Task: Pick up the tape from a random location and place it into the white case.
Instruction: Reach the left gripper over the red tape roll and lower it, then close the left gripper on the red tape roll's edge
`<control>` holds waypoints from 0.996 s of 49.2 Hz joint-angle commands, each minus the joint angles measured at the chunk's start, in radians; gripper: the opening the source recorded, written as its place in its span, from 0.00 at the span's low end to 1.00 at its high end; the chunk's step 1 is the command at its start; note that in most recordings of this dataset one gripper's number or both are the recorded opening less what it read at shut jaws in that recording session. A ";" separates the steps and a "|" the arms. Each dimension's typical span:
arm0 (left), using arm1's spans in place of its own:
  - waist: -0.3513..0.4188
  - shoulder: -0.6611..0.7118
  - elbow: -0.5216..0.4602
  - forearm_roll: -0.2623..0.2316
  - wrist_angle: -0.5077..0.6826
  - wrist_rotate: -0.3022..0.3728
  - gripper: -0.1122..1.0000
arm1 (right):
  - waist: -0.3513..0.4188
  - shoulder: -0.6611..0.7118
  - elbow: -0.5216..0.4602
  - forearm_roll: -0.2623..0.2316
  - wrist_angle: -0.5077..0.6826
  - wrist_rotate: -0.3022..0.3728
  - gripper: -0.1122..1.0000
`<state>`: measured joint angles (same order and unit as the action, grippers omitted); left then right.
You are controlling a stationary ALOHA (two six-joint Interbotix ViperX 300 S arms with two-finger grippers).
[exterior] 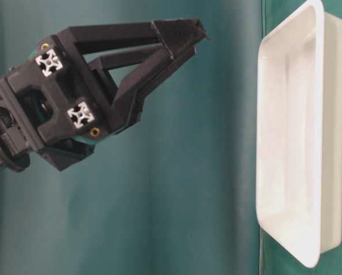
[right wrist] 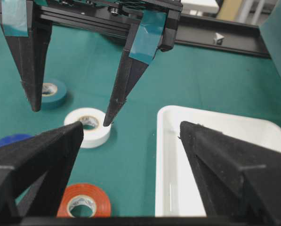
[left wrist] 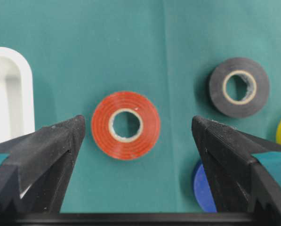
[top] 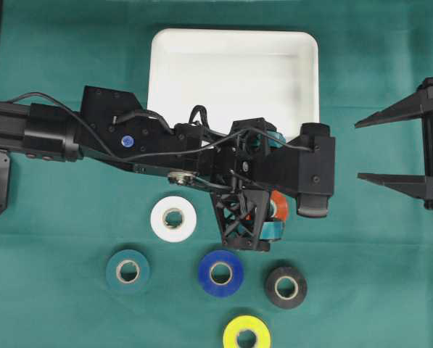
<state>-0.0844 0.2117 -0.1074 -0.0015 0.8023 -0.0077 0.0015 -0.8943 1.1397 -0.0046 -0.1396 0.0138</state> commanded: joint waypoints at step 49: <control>-0.009 0.064 0.169 0.002 -0.252 -0.078 1.00 | 0.000 0.034 -0.028 0.000 -0.002 0.002 0.93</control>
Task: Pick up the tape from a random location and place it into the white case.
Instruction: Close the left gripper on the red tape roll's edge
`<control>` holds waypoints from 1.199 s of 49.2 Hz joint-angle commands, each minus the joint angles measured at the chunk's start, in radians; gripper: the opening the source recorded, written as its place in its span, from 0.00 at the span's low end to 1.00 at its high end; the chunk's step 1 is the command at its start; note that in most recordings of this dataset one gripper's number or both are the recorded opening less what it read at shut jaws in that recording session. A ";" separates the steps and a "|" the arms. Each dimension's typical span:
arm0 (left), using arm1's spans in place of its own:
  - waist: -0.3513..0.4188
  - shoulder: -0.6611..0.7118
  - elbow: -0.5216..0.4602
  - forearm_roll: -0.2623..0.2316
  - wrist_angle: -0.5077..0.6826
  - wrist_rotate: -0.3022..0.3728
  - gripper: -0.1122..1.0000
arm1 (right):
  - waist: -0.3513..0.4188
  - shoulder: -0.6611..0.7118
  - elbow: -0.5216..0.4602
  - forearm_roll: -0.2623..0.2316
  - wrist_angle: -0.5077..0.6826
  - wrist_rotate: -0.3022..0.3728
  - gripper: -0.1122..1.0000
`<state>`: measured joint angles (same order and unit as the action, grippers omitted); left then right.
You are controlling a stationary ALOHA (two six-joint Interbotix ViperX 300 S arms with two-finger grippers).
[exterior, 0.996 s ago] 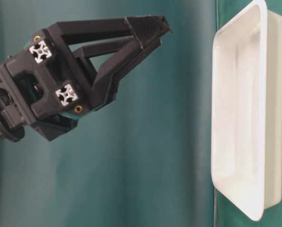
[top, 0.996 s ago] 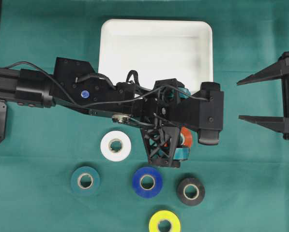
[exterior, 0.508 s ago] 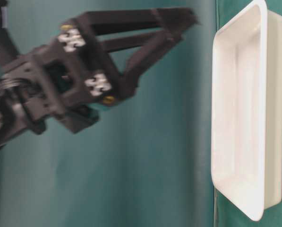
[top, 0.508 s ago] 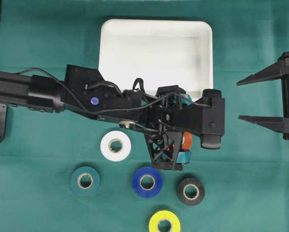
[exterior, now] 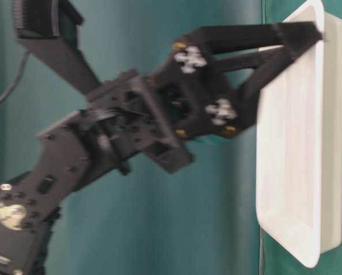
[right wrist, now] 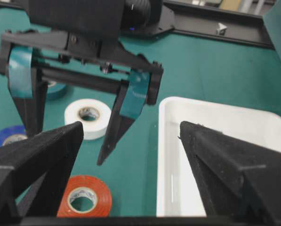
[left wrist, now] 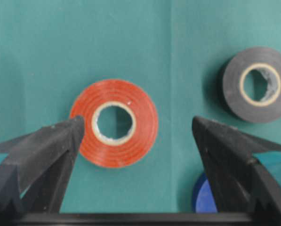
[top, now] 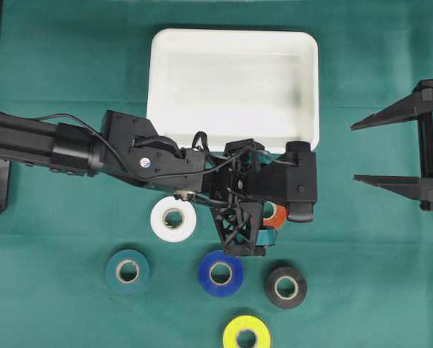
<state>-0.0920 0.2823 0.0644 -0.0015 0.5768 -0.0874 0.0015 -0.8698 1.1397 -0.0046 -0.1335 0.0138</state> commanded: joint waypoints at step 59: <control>-0.011 0.173 0.014 0.002 -0.120 0.000 0.99 | 0.000 0.031 -0.025 0.000 -0.003 0.002 0.93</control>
<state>-0.1058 0.4709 0.0813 -0.0015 0.4587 -0.0859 0.0015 -0.8437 1.1397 -0.0046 -0.1319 0.0138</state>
